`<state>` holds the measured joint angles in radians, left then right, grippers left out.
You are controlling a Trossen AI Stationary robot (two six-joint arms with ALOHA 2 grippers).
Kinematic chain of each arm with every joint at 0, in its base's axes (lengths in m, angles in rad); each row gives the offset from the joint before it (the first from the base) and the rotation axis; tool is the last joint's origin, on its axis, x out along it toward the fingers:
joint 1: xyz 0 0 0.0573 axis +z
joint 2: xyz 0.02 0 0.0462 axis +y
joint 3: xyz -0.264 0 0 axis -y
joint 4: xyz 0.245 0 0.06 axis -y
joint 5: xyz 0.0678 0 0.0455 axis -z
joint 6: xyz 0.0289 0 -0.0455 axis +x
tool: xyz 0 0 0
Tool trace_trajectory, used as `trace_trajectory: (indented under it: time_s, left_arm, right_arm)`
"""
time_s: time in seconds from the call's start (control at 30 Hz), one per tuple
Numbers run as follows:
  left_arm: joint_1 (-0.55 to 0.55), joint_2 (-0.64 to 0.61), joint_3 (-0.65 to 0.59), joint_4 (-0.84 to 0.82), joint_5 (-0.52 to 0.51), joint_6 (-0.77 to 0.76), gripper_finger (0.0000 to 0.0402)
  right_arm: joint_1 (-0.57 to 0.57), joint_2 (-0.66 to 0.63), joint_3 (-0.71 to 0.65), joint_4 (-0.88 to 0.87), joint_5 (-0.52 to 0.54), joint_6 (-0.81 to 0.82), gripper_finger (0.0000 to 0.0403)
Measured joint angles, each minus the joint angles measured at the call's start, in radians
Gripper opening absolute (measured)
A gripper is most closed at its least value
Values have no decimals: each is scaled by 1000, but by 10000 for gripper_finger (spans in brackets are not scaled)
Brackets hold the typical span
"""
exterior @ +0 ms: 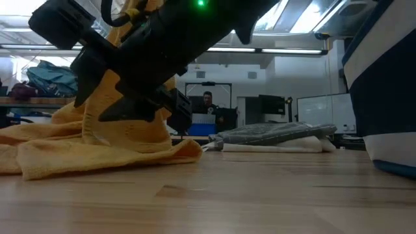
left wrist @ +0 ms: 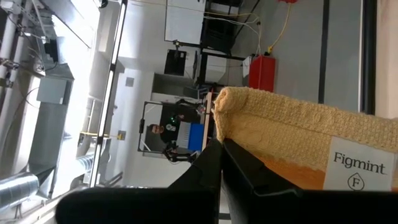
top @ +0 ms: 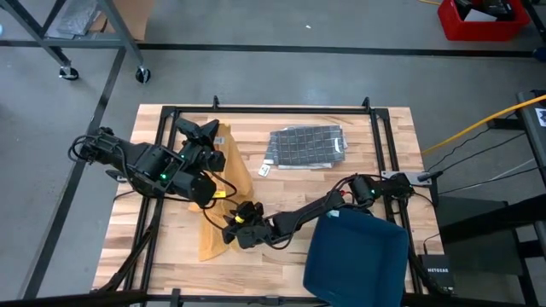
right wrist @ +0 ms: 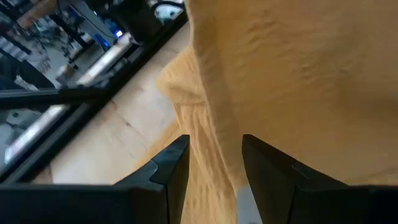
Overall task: Fold towel
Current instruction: Fold the yellow kitchen towel
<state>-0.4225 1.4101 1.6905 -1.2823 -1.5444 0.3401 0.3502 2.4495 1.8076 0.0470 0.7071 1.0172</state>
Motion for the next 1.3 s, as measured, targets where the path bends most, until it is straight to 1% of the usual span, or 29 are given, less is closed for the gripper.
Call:
trace_trajectory:
  time_s: [0.17, 0.33, 0.47, 0.57, 0.73, 0.9, 1.03, 1.17, 1.3]
  left_arm:
    - [0, 0, 0, 3, 0, -1, 0]
    - [0, 0, 0, 18, 0, 1, 0]
    - [0, 0, 0, 16, 1, 8, 0]
    - [-1, 0, 0, 11, 0, 8, 0]
    - [-1, 0, 0, 12, 0, 8, 0]
    - [-1, 0, 0, 12, 0, 8, 0]
    - [-1, 0, 0, 12, 0, 8, 0]
    - [-1, 0, 0, 12, 0, 8, 0]
    - [-1, 0, 0, 12, 0, 8, 0]
  right_arm:
    - [-6, 35, 24, 17, -14, 5, 152]
    - [-14, 97, 137, -8, -37, 4, 152]
    - [-20, 128, 211, -147, -33, 6, 152]
    - [-24, 127, 219, -215, -5, 35, 152]
    - [-24, 127, 218, -240, 37, 78, 152]
    - [-25, 127, 218, -274, 82, 87, 149]
    - [-31, 126, 218, -301, 84, 122, 126]
    - [-30, 126, 218, -332, 74, 137, 90]
    - [-30, 126, 218, -339, 20, 138, 48]
